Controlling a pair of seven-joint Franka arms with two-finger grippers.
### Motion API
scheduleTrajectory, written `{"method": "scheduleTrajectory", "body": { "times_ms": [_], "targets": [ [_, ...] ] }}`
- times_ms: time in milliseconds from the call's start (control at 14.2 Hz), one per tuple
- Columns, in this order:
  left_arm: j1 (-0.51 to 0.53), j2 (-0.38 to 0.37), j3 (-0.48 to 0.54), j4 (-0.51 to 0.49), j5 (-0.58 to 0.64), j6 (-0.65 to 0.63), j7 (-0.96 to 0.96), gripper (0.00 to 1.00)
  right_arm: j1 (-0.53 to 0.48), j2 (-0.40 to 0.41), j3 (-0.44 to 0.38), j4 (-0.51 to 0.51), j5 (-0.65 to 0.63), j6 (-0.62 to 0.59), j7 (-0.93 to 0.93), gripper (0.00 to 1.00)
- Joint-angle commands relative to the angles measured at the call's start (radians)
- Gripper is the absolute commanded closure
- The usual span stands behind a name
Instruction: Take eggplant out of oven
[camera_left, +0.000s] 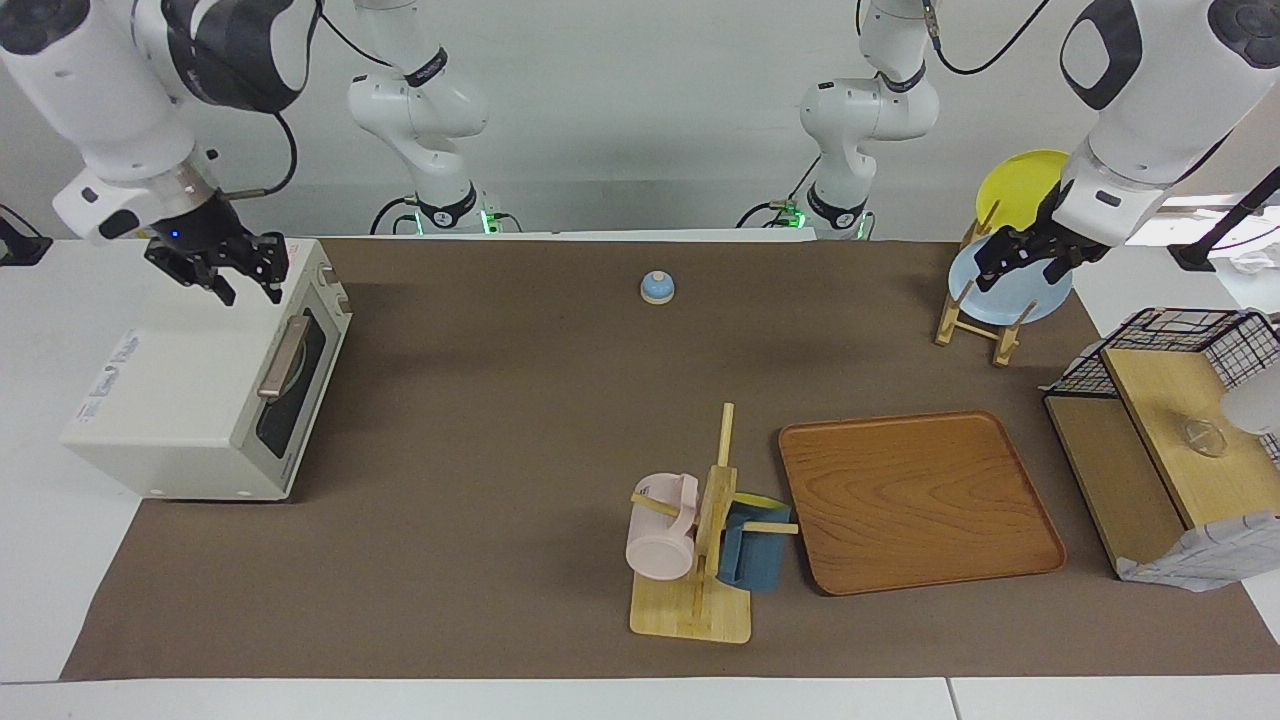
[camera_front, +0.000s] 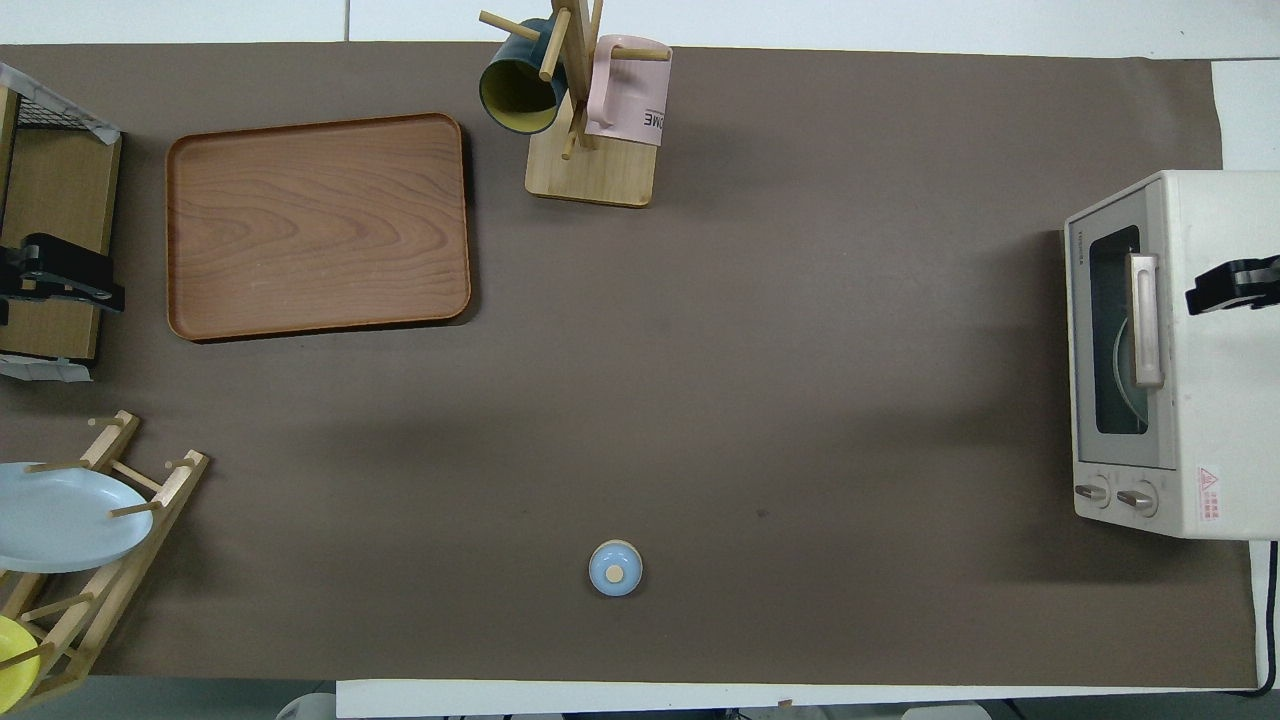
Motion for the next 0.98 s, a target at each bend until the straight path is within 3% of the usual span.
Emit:
{"method": "scheduleTrajectory", "body": {
  "times_ms": [0,281,632,912],
  "targets": [
    [-0.003,-0.008,0.0,0.002,0.002,-0.019,-0.015,0.0,-0.001,0.041,0.001,-0.028,-0.024,0.059,-0.018,1.0],
    [-0.003,-0.008,0.0,0.002,0.002,-0.02,-0.015,0.0,0.023,0.075,0.001,-0.045,-0.036,0.065,0.026,1.0],
    [-0.003,-0.008,0.0,0.002,0.002,-0.019,-0.015,0.0,0.077,0.112,0.007,-0.084,-0.154,0.117,0.028,1.0],
    [-0.003,-0.008,0.0,0.002,0.002,-0.021,-0.015,0.0,0.173,0.202,0.013,-0.088,-0.093,0.281,0.161,1.0]
  ]
}}
